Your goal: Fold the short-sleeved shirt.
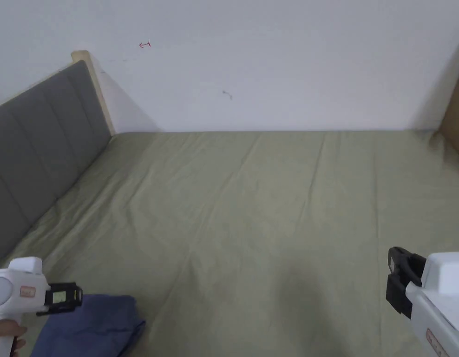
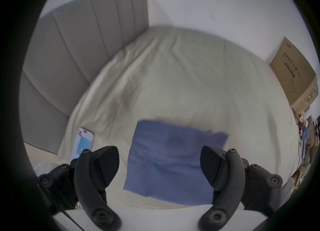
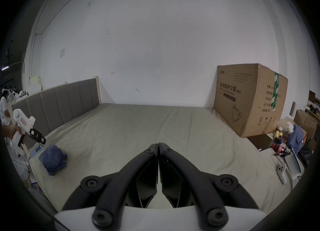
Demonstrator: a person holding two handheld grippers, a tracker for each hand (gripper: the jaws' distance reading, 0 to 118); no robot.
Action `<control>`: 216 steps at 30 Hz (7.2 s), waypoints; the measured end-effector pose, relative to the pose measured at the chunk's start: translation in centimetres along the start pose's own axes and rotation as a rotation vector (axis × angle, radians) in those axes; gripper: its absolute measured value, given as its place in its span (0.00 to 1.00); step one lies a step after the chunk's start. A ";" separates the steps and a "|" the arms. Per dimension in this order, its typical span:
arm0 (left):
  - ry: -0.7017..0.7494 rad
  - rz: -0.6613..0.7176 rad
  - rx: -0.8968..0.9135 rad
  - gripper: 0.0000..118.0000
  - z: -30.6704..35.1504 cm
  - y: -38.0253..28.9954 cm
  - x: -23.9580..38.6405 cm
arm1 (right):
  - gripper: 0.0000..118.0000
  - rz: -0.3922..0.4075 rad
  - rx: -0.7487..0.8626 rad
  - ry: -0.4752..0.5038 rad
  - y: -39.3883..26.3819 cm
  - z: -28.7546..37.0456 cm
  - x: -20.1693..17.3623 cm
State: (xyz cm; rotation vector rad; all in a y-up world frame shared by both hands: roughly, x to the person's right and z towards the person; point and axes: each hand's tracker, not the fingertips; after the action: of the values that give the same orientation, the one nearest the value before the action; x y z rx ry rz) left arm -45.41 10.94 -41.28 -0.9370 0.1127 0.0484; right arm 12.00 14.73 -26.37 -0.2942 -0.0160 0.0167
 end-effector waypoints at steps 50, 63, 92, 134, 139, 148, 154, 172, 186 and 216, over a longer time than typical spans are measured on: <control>-0.209 -0.195 0.936 0.00 20.0 -8.9 29.7 | 0.00 0.026 0.263 -0.162 6.3 11.2 8.6; -0.210 -0.177 0.924 0.00 19.7 -8.7 29.2 | 0.00 0.039 0.260 -0.153 6.5 11.1 8.0; -0.213 -0.172 0.920 0.00 19.5 -8.5 28.5 | 0.00 0.059 0.247 -0.158 6.4 10.6 7.1; -0.191 -0.143 0.949 1.00 19.7 -8.5 28.6 | 1.00 0.041 0.265 -0.173 6.4 11.1 6.8; -0.186 -0.143 0.948 1.00 19.6 -8.5 28.6 | 1.00 0.043 0.263 -0.176 6.4 11.2 6.8; -0.180 -0.135 0.955 1.00 19.7 -8.4 28.5 | 1.00 0.040 0.267 -0.178 6.5 11.4 6.8; -0.180 -0.135 0.955 1.00 19.8 -8.3 28.3 | 1.00 0.043 0.274 -0.182 6.7 11.4 6.8; -0.173 -0.118 0.945 1.00 19.4 -8.4 27.7 | 1.00 0.015 0.267 -0.200 6.4 11.1 6.4; -0.181 -0.112 0.950 1.00 19.5 -8.4 27.4 | 0.99 -0.308 -0.120 -0.262 9.4 10.2 6.6; -0.186 -0.120 0.963 1.00 19.6 -8.4 27.7 | 0.99 -0.290 -0.063 -0.245 9.4 9.2 7.4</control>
State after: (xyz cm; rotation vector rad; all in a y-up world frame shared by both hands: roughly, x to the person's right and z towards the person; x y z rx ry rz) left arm -15.68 21.55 -26.31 0.0264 -0.0938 -0.0311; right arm 19.15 26.51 -20.15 -0.3496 -0.3026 -0.2362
